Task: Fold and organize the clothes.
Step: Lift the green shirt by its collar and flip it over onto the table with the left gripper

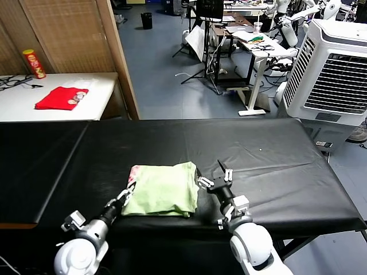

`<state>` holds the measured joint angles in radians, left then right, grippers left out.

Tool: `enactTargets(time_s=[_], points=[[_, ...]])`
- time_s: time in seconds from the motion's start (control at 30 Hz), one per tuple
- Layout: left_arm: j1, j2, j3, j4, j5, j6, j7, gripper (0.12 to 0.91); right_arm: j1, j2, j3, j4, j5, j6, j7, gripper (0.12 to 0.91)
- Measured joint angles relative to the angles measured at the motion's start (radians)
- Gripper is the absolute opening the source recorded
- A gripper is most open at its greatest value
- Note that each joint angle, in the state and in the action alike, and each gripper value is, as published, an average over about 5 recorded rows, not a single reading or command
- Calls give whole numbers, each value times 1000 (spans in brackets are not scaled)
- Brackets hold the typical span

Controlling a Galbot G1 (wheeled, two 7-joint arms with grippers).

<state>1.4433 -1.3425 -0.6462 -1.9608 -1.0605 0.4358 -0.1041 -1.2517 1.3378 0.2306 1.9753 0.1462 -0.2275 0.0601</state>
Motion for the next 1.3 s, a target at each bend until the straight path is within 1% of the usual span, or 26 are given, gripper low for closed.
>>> enactTargets(time_s=[0.03,0.1,0.13,0.23,0.27,0.33,0.47,0.57,0.63,0.73,0.87,0.97,1.07,1.13,1.2,1.3], points=[[0,-1,-1,1,-7,2,-1,539,0,2,0,0,-1,0,0,798],[-1,-2,-4,5,-16,4,-4,439,-1,7,0,-1,-3,1,0,798],[-2,-2,-5,6,-18,5,-5,372,-1,9,0,-1,-5,2,-1,798],[-4,-4,-5,9,-12,7,-8,216,-3,15,0,-1,-9,3,-1,798],[-5,-5,-4,8,-4,7,-10,177,-4,17,1,-1,-11,3,-1,798],[-7,-6,-4,4,26,6,-15,136,-7,20,5,0,-21,2,0,798],[-12,6,-11,-17,140,1,-26,130,-17,23,17,2,-53,-11,12,798],[-18,34,-31,-34,241,9,-31,130,-25,26,27,2,-75,-18,19,798],[-18,66,-51,-41,311,13,-28,130,-30,29,34,2,-88,-19,21,798],[-8,134,-90,-44,425,3,-9,130,-35,36,42,1,-105,-16,22,798],[14,242,-155,-41,587,-27,12,130,-38,45,43,0,-126,-9,23,798],[38,323,-211,-45,703,-62,26,130,-40,49,40,0,-140,-3,23,798],[65,381,-262,-62,824,-99,37,130,-44,54,36,0,-147,1,23,798],[77,399,-279,-82,906,-110,39,130,-47,59,33,0,-151,2,23,798],[84,401,-279,-107,973,-107,37,130,-52,63,31,0,-155,3,22,798],[84,382,-245,-147,1021,-90,32,130,-59,65,30,4,-161,4,21,798]])
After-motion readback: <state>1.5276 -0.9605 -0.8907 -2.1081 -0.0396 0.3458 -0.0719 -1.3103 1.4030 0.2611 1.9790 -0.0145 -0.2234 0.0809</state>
